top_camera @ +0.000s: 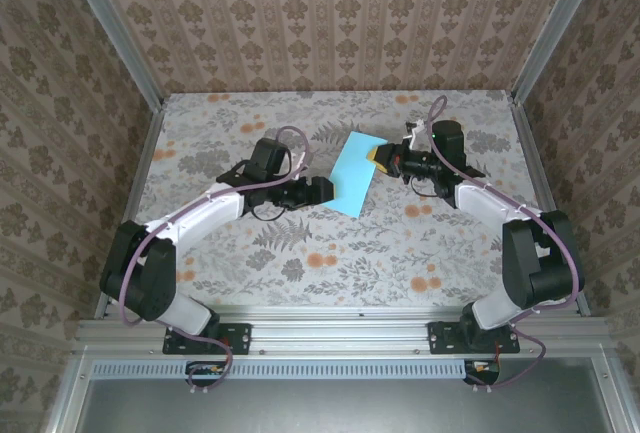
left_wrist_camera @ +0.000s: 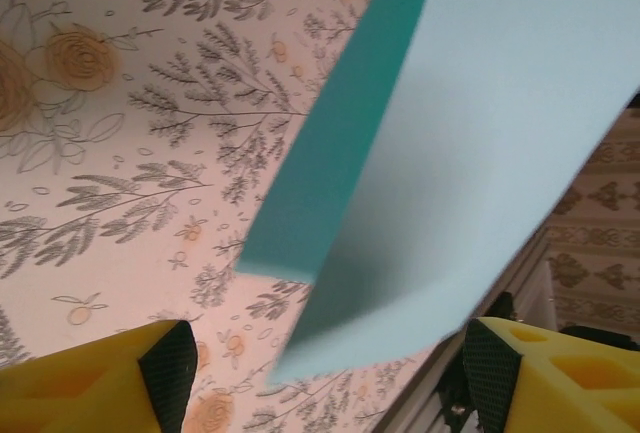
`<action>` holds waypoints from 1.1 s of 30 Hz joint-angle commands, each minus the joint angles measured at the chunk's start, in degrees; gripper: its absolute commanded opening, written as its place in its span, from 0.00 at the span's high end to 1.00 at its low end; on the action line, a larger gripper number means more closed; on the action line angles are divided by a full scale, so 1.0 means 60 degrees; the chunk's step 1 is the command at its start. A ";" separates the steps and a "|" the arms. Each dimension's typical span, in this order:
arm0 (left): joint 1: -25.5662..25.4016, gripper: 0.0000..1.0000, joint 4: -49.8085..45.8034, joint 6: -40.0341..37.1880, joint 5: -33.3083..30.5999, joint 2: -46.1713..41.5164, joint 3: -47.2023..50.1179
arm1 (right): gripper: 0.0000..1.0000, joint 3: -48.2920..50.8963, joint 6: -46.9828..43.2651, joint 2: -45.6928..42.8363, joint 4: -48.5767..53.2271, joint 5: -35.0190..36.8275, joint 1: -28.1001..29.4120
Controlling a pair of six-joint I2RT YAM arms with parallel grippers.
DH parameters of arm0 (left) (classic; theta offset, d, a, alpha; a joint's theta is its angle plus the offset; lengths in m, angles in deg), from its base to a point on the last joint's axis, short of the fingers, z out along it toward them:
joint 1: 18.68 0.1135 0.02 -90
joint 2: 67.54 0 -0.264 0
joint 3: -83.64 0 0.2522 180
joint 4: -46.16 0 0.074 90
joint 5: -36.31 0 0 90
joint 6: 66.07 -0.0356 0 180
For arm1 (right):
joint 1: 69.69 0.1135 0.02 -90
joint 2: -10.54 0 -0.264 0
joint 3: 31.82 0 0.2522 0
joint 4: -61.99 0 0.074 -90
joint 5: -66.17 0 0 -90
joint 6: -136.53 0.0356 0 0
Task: Fold a paper plane with a square sheet of paper (pick it up from the middle)
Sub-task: Fold the triangle a second time at the center of the table.
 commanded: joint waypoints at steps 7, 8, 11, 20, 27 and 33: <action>0.0141 0.28 0.1494 0.1151 0.1088 -0.0444 0.0403 | 1.00 -0.0168 0.1485 -0.0192 -0.1433 -0.0365 -0.0085; 0.0155 0.28 0.1528 0.1183 0.1120 -0.0414 0.0402 | 1.00 -0.0149 0.1600 -0.0170 -0.1584 -0.0378 -0.0099; 0.0170 0.28 0.1099 0.0876 0.0906 -0.0404 0.0330 | 1.00 -0.0054 0.1789 -0.0167 -0.1821 -0.0384 -0.0117; 0.0254 0.28 0.0363 0.0267 0.0511 -0.0443 0.0178 | 1.00 0.0050 0.1974 -0.0169 -0.2018 -0.0455 -0.0158; 0.0273 0.34 0.1526 0.1046 0.0975 -0.0348 0.0149 | 1.00 0.0177 0.2018 -0.0155 -0.2094 -0.0455 -0.0158; 0.0286 0.49 0.1447 0.1009 0.1006 -0.0318 -0.0023 | 1.00 0.0278 0.2004 -0.0151 -0.2109 -0.0470 -0.0165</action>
